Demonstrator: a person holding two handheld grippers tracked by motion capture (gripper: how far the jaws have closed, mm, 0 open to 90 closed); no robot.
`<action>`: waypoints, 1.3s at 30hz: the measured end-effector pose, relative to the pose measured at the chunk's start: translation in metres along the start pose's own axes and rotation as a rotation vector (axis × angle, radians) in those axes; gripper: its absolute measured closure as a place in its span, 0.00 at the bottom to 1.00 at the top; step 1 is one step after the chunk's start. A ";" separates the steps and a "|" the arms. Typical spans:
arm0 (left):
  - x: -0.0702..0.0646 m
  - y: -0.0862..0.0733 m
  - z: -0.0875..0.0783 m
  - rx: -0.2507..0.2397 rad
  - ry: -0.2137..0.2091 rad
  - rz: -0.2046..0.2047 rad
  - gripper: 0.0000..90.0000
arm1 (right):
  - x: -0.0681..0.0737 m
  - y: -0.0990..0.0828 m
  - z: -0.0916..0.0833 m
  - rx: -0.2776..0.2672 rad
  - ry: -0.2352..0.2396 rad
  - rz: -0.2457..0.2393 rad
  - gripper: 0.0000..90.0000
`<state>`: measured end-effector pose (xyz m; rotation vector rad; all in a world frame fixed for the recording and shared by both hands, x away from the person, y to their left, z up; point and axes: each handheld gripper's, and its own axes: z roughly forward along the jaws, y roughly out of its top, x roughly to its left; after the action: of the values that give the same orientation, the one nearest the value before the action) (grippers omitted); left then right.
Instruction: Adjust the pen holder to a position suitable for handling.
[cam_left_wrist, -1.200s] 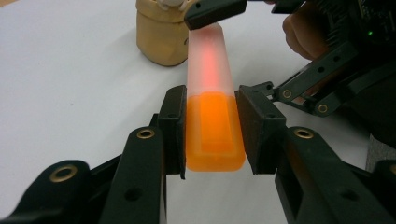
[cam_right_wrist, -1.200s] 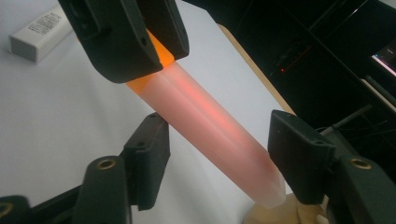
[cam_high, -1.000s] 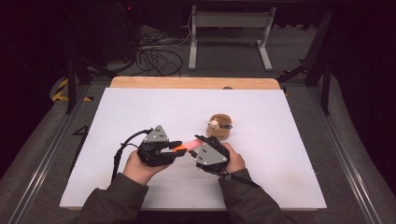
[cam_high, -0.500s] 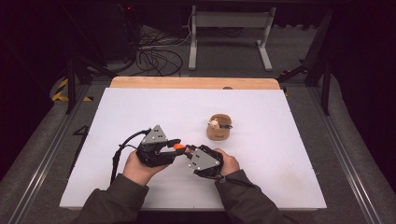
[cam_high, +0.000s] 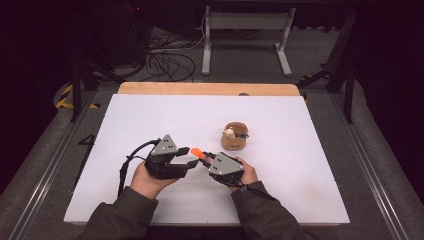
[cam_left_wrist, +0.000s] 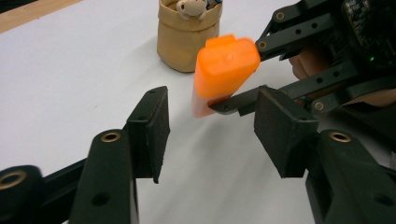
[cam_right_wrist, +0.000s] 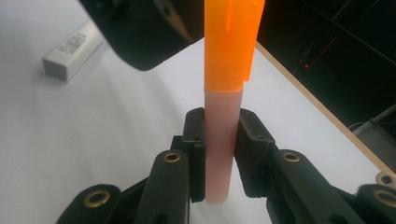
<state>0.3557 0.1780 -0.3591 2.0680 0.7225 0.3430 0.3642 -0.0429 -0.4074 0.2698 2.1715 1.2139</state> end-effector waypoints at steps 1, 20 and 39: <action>0.000 0.000 0.000 -0.002 0.004 0.005 0.50 | -0.001 0.000 0.000 -0.005 -0.002 0.010 0.84; 0.004 -0.015 -0.006 -0.049 0.041 0.005 0.39 | -0.013 -0.003 -0.007 -0.045 -0.012 0.117 0.84; 0.009 -0.022 -0.004 -0.043 0.054 -0.005 0.34 | -0.032 -0.006 -0.022 -0.112 -0.061 0.236 0.84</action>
<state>0.3526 0.1956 -0.3747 2.0233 0.7463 0.4097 0.3767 -0.0761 -0.3910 0.5208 2.0540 1.4316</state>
